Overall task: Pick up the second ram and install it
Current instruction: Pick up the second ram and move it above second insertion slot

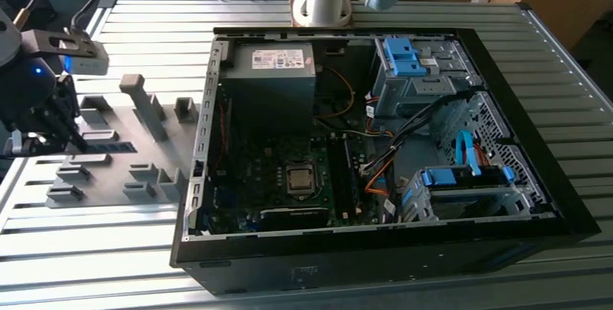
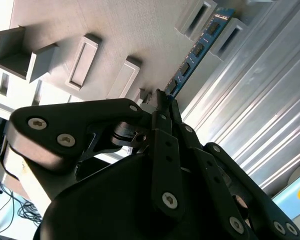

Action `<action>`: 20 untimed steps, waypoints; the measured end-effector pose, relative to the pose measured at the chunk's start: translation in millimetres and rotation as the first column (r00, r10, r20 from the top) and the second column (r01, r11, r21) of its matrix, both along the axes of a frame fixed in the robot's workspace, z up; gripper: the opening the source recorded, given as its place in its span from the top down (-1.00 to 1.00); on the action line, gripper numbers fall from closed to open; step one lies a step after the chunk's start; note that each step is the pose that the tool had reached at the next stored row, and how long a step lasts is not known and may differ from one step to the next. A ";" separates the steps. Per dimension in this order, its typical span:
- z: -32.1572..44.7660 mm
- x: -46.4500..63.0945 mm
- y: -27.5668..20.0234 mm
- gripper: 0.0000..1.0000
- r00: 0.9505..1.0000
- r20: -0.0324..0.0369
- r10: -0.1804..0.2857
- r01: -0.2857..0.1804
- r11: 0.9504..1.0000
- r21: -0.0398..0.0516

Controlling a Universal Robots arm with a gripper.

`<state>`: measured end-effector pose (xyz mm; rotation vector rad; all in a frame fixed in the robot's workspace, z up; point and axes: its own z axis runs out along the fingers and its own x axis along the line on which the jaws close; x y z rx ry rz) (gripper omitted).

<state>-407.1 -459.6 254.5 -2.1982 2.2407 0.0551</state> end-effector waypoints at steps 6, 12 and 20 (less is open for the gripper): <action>3.4 0.0 0.0 0.73 1.000 0.000 0.000 0.000 1.000 0.000; 6.7 0.0 0.0 0.73 1.000 0.000 0.000 0.000 1.000 0.000; 11.8 0.0 0.0 0.73 1.000 0.000 0.000 0.000 1.000 0.000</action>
